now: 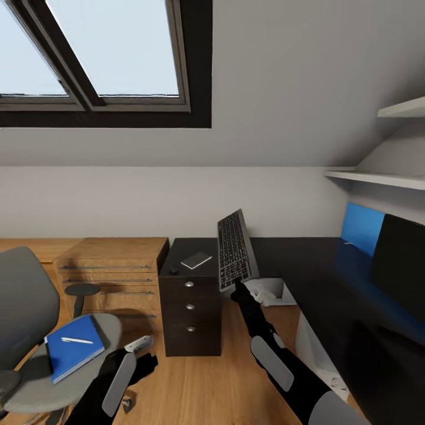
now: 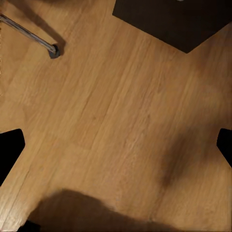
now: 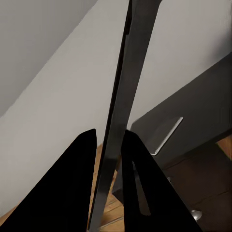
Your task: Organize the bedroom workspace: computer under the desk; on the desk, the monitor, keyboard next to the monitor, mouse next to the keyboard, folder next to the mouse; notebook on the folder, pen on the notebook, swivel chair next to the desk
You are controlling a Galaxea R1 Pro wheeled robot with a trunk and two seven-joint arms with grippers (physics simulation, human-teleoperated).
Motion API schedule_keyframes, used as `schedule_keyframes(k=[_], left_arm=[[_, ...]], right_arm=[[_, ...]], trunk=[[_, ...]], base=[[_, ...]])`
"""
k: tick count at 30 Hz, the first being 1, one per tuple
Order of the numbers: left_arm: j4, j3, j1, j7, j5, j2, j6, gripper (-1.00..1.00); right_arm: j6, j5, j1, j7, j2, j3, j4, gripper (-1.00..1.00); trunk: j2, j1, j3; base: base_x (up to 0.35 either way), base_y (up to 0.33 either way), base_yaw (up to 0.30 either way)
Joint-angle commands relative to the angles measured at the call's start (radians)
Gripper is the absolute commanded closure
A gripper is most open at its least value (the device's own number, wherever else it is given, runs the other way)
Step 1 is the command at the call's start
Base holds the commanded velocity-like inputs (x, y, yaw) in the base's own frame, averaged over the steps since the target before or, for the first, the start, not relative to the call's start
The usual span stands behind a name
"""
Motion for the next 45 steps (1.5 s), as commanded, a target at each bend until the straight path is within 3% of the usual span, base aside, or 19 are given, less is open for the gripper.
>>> schedule_keyframes(k=[1,6,9,12,15,19,21,22,25,27,29,30,32,37,38,45], left_arm=[[0.017,0.002,-0.001,0.008,0.011,-0.002,-0.023,-1.0],[0.152,0.001,-0.001,0.007,0.007,0.002,-0.133,-1.0],[0.282,0.0,0.0,0.007,-0.004,0.016,-0.235,-1.0],[0.403,-0.001,-0.001,0.0,-0.036,0.028,-0.39,-1.0],[0.487,-0.002,-0.001,-0.011,-0.065,0.032,-0.505,-1.0],[0.595,-0.003,-0.001,-0.034,-0.088,0.034,-0.627,-1.0],[0.65,-0.003,-0.001,-0.077,-0.094,0.034,-0.673,-1.0],[0.661,-0.003,-0.001,-0.091,-0.095,0.034,-0.682,-1.0],[0.696,-0.003,-0.001,-0.141,-0.108,0.034,-0.705,-1.0],[0.715,-0.003,-0.001,-0.168,-0.13,0.034,-0.729,-1.0],[0.722,-0.003,-0.001,-0.178,-0.144,0.034,-0.753,-1.0],[0.742,-0.004,-0.001,-0.185,-0.161,0.031,-0.804,-1.0],[0.762,-0.013,0.0,-0.187,-0.175,0.03,-0.821,-1.0],[0.783,-0.016,-0.001,-0.188,-0.187,0.03,-0.822,-1.0],[0.796,-0.018,-0.001,-0.189,-0.209,0.031,-0.823,-1.0],[0.8,-0.024,-0.001,-0.19,-0.217,0.029,-0.823,-1.0]], right_arm=[[-0.009,-0.006,-0.001,0.001,-0.006,0.005,-0.003,1.0],[-0.009,-0.01,0.004,-0.006,-0.021,0.003,-0.027,1.0],[0.019,-0.014,0.006,-0.009,-0.052,0.003,-0.091,1.0],[0.107,-0.028,0.006,-0.033,-0.096,0.002,-0.178,1.0],[0.187,-0.06,0.006,-0.077,-0.118,-0.011,-0.252,1.0],[0.323,-0.133,0.006,-0.129,-0.14,-0.074,-0.355,1.0],[0.404,-0.16,0.006,-0.136,-0.155,-0.104,-0.379,1.0],[0.435,-0.173,0.006,-0.137,-0.162,-0.117,-0.384,1.0],[0.574,-0.262,0.006,-0.139,-0.19,-0.172,-0.396,1.0],[0.708,-0.387,0.006,-0.138,-0.215,-0.204,-0.391,1.0],[0.771,-0.464,0.006,-0.134,-0.238,-0.215,-0.368,1.0],[0.825,-0.537,0.006,-0.095,-0.273,-0.224,-0.309,1.0],[0.837,-0.553,0.006,-0.049,-0.282,-0.226,-0.266,1.0],[0.839,-0.554,0.006,-0.044,-0.283,-0.225,-0.257,1.0],[0.839,-0.554,0.006,-0.044,-0.284,-0.225,-0.255,1.0],[0.839,-0.553,0.006,-0.043,-0.284,-0.225,-0.252,1.0]], trunk=[[0.006,-0.005,0.002],[0.041,-0.024,0.018],[0.062,-0.035,0.027],[0.083,-0.047,0.036],[0.104,-0.058,0.046],[0.132,-0.074,0.058],[0.146,-0.081,0.065],[0.153,-0.085,0.068],[0.174,-0.097,0.077],[0.188,-0.104,0.083],[0.202,-0.112,0.09],[0.202,-0.112,0.09],[0.202,-0.112,0.09],[0.202,-0.112,0.09],[0.202,-0.112,0.09],[0.202,-0.112,0.09]], base=[[-0.296,-0.08,0.0],[-0.129,-0.033,0.0],[-0.024,-0.006,0.0],[-0.008,-0.002,0.0],[-0.003,-0.001,0.0],[-0.001,0.0,0.0],[0.0,0.0,0.0],[0.0,0.0,0.0],[0.0,0.0,0.0],[0.0,0.0,0.0],[0.0,0.0,0.0],[0.0,0.0,0.0],[0.0,0.0,0.0],[0.0,0.0,0.0],[0.0,0.0,-0.035],[-0.156,-0.044,-0.196]])
